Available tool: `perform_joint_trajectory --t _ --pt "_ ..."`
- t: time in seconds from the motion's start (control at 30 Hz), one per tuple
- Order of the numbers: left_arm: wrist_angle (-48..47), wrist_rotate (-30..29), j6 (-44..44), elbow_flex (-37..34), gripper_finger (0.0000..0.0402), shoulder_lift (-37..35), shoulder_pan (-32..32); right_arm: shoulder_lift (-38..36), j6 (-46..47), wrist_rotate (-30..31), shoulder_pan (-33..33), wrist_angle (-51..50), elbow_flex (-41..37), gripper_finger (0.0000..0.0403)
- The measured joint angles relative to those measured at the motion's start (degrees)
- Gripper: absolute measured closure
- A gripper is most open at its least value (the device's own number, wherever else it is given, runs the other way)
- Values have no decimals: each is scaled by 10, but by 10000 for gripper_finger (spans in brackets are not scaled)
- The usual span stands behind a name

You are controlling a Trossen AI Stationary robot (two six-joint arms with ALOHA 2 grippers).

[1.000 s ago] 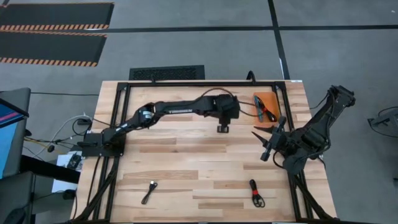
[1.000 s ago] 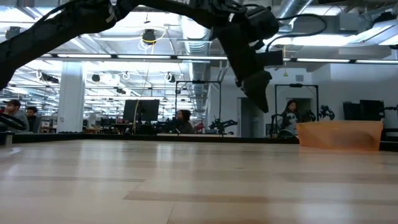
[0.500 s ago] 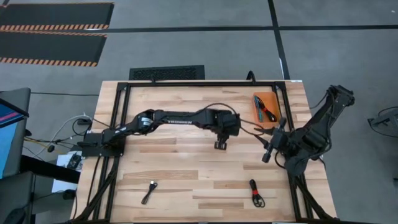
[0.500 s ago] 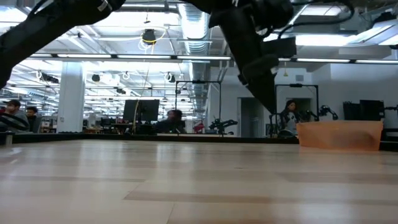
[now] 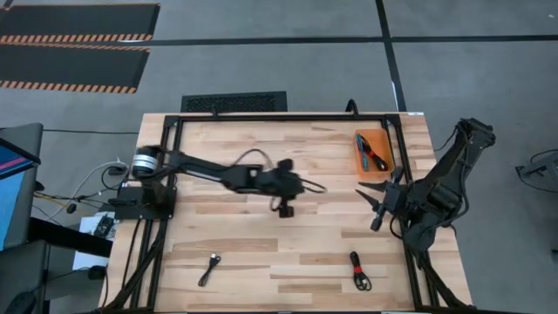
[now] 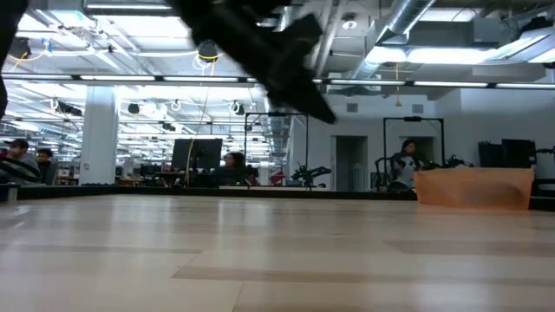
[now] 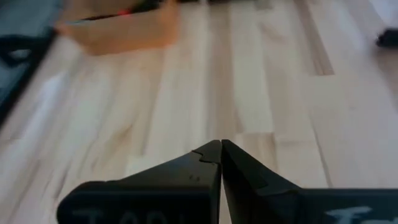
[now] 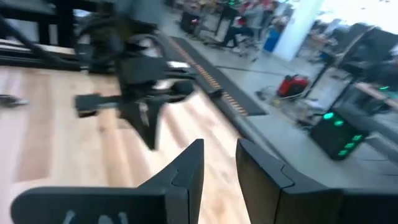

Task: Pick and place USB-C Cables
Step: Put the left black charger cable into the orange bin

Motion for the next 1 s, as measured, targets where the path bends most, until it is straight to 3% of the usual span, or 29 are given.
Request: perform_joint_trajectory --t 0.17,0.3,0.4,0.53,0.8,1.0 --pt "137 -74 -56 -165 401 -100 -9 -1 -22 17 -42 4 0 285" --pt "113 -79 -143 -226 401 -146 -16 0 17 7 -80 8 0 285" --pt "61 -22 -249 -243 401 -164 -29 16 52 6 -109 25 0 285" --pt "-41 53 -307 -243 401 -165 -69 52 71 3 -133 72 0 285" --pt "-201 11 -478 -243 401 -186 -241 150 -2 -28 -154 244 0 285" --pt "-257 -42 -616 -243 401 -235 -370 182 -81 -38 -170 384 0 285"
